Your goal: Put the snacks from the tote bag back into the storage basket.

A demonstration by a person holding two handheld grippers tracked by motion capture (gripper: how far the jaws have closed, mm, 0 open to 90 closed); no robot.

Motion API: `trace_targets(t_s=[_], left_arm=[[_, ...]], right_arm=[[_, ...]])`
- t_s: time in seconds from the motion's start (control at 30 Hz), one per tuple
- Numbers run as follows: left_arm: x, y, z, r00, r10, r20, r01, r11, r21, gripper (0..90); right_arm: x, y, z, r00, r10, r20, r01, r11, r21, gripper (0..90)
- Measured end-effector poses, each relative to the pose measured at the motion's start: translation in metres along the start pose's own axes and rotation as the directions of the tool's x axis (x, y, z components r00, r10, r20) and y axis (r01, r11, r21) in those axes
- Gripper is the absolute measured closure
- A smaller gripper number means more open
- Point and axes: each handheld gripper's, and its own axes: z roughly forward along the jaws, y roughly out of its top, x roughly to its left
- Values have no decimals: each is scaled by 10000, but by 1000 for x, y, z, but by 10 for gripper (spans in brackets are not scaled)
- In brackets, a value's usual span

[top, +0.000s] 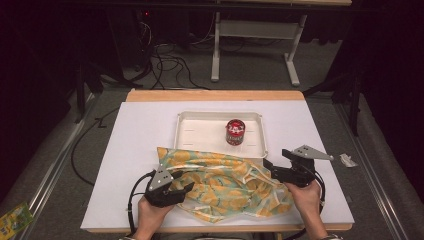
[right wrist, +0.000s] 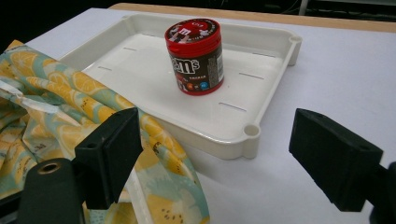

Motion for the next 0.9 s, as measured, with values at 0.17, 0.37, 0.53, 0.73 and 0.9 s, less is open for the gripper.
trace_targets(t_s=[0.17, 0.37, 0.53, 0.73, 0.9], left_arm=[[1, 2, -5, 10000, -78, 53, 79, 9999, -136, 410], [3, 3, -12, 9999, -131, 13, 131, 9995, -284, 410], [5, 4, -15, 9998, -219, 14, 220, 9992, -344, 410], [9, 5, -21, 9995, -310, -44, 308, 9984, -473, 410], [13, 5, -26, 9990, -444, -85, 438, 9974, -564, 410]], right_arm=[[-3, -6, -6, 9999, 138, -34, -138, 9999, -74, 169], [-7, -11, -11, 9999, 168, 29, -168, 9998, -60, 164], [-10, -14, -14, 9999, 123, 14, -123, 9999, 0, 165], [-14, -17, -20, 9998, 173, 19, -173, 9999, 1, 183], [-17, -19, -23, 9997, 225, 59, -225, 9997, -41, 203]])
